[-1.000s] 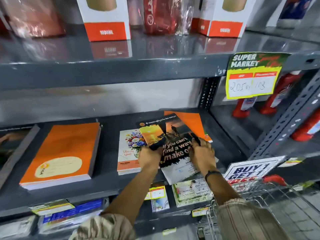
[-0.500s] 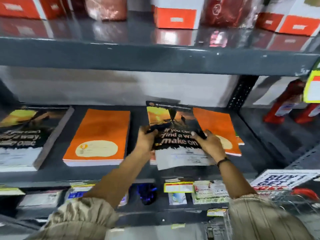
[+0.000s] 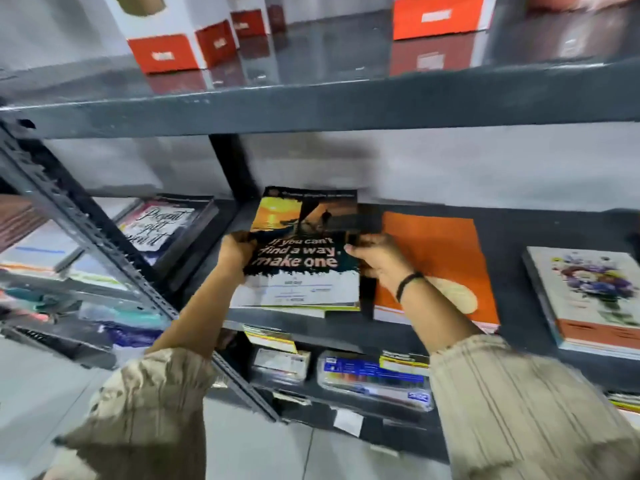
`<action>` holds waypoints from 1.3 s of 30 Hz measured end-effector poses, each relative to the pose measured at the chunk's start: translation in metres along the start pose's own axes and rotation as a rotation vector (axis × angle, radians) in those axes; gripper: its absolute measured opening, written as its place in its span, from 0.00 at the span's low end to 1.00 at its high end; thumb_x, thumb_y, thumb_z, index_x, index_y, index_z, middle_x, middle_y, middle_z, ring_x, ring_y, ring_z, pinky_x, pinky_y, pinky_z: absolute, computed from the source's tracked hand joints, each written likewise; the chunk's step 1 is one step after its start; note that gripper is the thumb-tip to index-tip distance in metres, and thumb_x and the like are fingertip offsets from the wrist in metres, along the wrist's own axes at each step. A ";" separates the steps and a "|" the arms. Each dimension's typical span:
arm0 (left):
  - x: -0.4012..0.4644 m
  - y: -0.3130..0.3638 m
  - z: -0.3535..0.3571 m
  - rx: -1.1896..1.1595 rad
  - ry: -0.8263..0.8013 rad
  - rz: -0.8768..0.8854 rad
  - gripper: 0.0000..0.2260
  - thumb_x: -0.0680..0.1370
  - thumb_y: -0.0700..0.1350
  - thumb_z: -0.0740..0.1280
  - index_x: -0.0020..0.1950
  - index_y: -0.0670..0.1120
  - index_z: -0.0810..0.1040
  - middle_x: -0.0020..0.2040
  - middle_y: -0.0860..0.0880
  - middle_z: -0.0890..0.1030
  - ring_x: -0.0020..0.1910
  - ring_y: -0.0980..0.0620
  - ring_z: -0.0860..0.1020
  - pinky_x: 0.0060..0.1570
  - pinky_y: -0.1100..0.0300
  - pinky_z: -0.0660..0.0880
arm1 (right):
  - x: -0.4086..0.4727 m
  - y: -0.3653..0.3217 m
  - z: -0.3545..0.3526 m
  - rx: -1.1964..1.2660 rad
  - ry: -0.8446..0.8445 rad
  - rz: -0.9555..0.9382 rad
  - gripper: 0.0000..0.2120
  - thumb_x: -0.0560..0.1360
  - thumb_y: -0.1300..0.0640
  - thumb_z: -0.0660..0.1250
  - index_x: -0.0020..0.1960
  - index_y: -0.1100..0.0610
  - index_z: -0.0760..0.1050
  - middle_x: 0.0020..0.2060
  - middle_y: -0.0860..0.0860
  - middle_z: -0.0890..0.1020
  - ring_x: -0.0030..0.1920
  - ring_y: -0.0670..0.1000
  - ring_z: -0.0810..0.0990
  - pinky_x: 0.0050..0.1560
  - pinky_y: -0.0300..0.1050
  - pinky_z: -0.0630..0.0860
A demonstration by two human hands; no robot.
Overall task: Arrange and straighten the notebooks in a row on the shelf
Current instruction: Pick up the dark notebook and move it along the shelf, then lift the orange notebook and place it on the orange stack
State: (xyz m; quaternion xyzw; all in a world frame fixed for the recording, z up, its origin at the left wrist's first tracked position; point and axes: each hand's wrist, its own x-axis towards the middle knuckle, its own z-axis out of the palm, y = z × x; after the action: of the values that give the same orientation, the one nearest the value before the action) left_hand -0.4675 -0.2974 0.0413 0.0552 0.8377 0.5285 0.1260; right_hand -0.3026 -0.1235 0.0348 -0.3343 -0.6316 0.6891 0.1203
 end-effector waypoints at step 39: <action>-0.309 0.147 0.505 0.454 -0.638 0.452 0.13 0.74 0.41 0.61 0.56 0.39 0.78 0.58 0.33 0.79 0.59 0.37 0.77 0.51 0.52 0.73 | -0.124 0.094 -0.528 -0.807 0.774 0.358 0.19 0.75 0.52 0.58 0.63 0.60 0.73 0.65 0.62 0.74 0.66 0.63 0.70 0.68 0.57 0.67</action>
State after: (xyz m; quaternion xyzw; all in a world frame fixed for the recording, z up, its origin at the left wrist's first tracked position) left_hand -0.0403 0.1376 0.0140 0.4232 0.8185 0.3023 0.2441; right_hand 0.1373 0.2043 -0.0047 -0.6824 -0.6878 0.2316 0.0874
